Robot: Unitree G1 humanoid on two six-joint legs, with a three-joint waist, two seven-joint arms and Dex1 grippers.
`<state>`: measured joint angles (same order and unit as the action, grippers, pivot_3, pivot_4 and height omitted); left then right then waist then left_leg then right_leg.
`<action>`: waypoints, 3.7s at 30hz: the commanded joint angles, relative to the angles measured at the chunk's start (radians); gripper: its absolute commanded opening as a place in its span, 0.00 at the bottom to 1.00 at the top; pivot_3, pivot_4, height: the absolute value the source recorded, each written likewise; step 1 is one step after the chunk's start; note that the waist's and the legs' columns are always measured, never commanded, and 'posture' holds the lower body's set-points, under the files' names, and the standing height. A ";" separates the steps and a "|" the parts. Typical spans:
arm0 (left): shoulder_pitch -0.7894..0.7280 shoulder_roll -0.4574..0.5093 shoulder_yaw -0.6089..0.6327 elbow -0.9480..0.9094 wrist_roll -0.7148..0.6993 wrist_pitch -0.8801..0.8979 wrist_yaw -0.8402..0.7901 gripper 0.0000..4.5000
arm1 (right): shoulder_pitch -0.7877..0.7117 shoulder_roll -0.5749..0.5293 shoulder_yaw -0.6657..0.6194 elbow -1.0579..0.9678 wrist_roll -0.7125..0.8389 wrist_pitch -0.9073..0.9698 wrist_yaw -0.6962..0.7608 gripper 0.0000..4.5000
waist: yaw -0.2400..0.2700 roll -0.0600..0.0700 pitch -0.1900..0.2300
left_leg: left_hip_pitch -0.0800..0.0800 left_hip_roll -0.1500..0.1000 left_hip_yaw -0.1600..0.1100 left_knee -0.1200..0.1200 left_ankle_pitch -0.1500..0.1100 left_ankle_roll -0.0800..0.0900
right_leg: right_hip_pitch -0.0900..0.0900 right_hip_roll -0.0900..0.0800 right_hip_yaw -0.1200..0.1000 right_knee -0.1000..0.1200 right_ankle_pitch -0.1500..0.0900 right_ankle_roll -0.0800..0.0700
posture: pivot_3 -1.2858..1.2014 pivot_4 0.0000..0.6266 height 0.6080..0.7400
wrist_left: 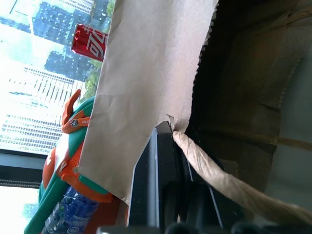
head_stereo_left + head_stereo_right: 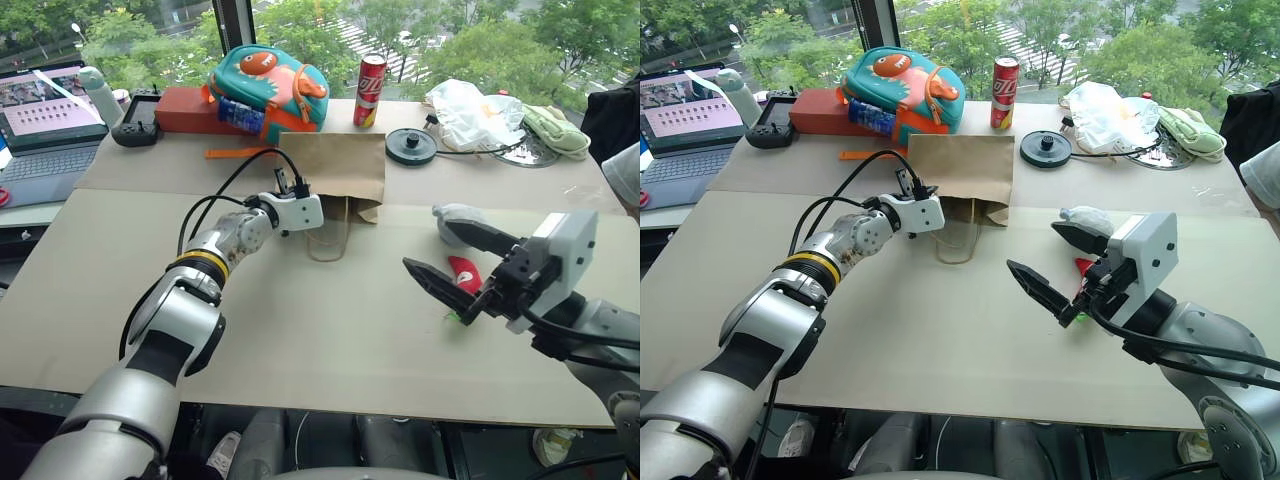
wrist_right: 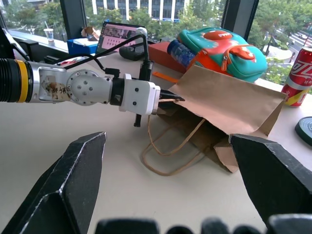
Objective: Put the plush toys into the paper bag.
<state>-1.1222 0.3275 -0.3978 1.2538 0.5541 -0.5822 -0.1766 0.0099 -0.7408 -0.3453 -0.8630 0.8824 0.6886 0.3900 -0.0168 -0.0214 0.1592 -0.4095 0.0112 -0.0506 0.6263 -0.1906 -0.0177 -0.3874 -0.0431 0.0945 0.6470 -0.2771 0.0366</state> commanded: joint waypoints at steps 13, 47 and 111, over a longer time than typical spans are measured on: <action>0.455 0.160 0.182 -1.088 -0.355 0.621 -0.584 0.01 | -0.032 0.122 0.306 0.032 -0.301 0.078 -0.248 1.00 | -0.009 0.001 -0.001 | 0.002 0.002 -0.001 0.002 0.000 0.000 | 0.000 0.000 0.000 0.002 0.000 -0.001 | 0.52 0.24 0.99; 0.376 0.088 0.149 -1.311 -0.378 1.042 -0.582 0.00 | -0.328 0.627 0.591 0.563 -0.709 -0.102 -0.420 0.01 | -0.027 0.002 -0.001 | 0.002 0.002 -0.001 0.000 0.000 0.000 | -0.001 0.002 0.000 0.002 0.000 -0.001 | 0.52 0.24 0.99; 0.260 0.204 0.113 -1.138 -0.385 0.995 -0.635 0.00 | -0.457 0.415 0.204 0.534 -0.836 0.165 -0.357 0.99 | -0.031 0.002 -0.001 | 0.002 0.002 0.000 -0.001 0.000 0.000 | -0.002 0.001 0.000 0.003 0.000 -0.001 | 0.52 0.24 0.99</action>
<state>-0.8517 0.5392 -0.2983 0.1316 0.1682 0.4153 -0.8198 -0.4202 -0.3137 -0.1456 -0.3722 0.0593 0.9170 0.0299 -0.0478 -0.0191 0.1580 -0.4069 0.0129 -0.0510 0.6254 -0.1903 -0.0179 -0.3892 -0.0417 0.0949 0.6495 -0.2767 0.0358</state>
